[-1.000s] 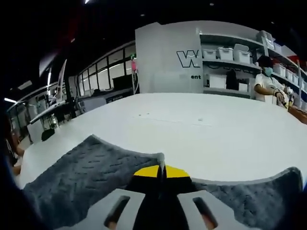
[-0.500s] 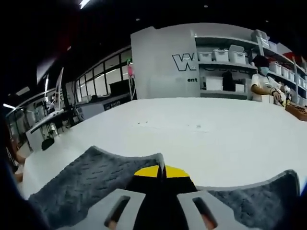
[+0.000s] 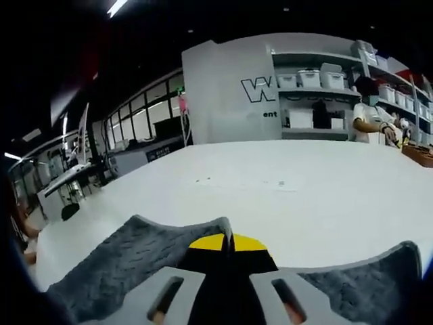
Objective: Open the folded towel by lifting each exposed corner and separating the folded layers until the towel lies flat within the target outline without major curled edges
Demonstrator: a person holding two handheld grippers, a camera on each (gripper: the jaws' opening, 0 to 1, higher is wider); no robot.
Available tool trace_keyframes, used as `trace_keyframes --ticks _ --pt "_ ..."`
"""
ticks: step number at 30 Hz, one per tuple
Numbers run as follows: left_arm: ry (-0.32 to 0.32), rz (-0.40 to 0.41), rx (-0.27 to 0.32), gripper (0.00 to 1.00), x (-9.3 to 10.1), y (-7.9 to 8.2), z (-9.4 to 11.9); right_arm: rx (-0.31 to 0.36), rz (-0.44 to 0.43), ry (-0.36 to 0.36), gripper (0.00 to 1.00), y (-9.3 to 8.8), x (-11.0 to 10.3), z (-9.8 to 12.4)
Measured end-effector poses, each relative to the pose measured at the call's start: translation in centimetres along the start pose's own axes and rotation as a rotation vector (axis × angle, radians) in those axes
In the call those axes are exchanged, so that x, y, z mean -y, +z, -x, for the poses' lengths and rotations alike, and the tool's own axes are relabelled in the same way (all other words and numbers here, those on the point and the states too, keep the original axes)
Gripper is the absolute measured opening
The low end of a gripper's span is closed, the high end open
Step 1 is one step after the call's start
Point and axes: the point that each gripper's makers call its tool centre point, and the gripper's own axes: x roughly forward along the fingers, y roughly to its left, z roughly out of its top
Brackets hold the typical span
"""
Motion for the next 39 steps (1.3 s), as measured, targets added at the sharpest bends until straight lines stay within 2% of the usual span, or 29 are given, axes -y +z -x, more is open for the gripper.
trace_keyframes --ticks 5,9,14,17,39 --pt "-0.017 0.011 0.015 0.00 -0.2 0.0 0.3 0.008 0.003 0.006 0.00 0.5 -0.4 0.0" --pt "-0.001 -0.012 0.021 0.00 -0.4 0.4 0.7 0.012 0.007 0.006 0.00 0.7 -0.4 0.1" --pt "0.003 0.006 0.031 0.00 -0.9 0.5 1.2 0.011 -0.020 0.008 0.00 0.6 -0.3 -0.1" --pt "0.001 0.028 0.050 0.00 -1.0 0.7 1.4 0.011 -0.008 0.006 0.00 0.6 -0.4 -0.1" --pt "0.027 0.037 0.092 0.00 -1.8 1.7 3.1 0.025 0.044 0.001 0.00 2.0 -1.8 -0.1"
